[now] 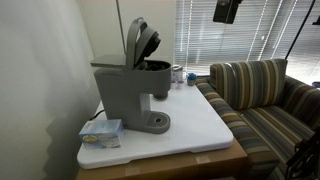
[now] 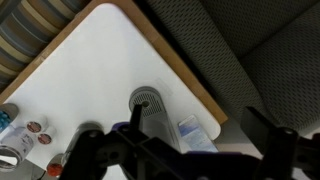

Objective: Close the coffee maker

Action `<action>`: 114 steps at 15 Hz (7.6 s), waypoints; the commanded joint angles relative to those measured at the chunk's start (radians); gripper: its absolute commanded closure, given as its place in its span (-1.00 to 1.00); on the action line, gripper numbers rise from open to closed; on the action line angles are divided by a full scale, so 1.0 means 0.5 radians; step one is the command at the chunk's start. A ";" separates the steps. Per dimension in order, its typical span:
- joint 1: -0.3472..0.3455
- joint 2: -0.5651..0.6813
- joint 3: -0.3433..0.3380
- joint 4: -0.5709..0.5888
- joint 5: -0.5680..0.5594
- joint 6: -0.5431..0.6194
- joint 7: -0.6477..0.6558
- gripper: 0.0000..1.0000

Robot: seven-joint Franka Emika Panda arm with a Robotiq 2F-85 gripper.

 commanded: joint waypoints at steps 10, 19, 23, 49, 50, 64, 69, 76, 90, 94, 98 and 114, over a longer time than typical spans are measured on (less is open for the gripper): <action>-0.099 0.448 -0.010 0.935 -0.269 -0.596 -0.079 -1.00; -0.112 0.477 -0.018 0.908 -0.216 -0.343 0.007 -1.00; -0.115 0.714 -0.023 1.055 -0.111 -0.077 -0.003 -1.00; -0.073 1.626 0.091 2.154 -0.102 -0.349 -0.476 1.00; -0.078 1.621 0.093 2.147 -0.072 -0.379 -0.470 1.00; -0.026 1.540 0.016 2.030 -0.103 -0.696 0.009 1.00; -0.021 1.558 0.017 2.036 -0.120 -0.816 0.062 1.00; 0.002 1.644 0.012 2.155 -0.179 -1.271 0.052 1.00; -0.001 1.472 -0.076 1.974 -0.261 -0.884 0.437 1.00; 0.030 1.490 -0.121 1.981 -0.360 -0.921 0.638 1.00; 0.057 1.544 -0.125 2.025 -0.410 -1.003 0.704 1.00; 0.131 1.701 -0.124 2.240 -0.412 -1.486 0.846 1.00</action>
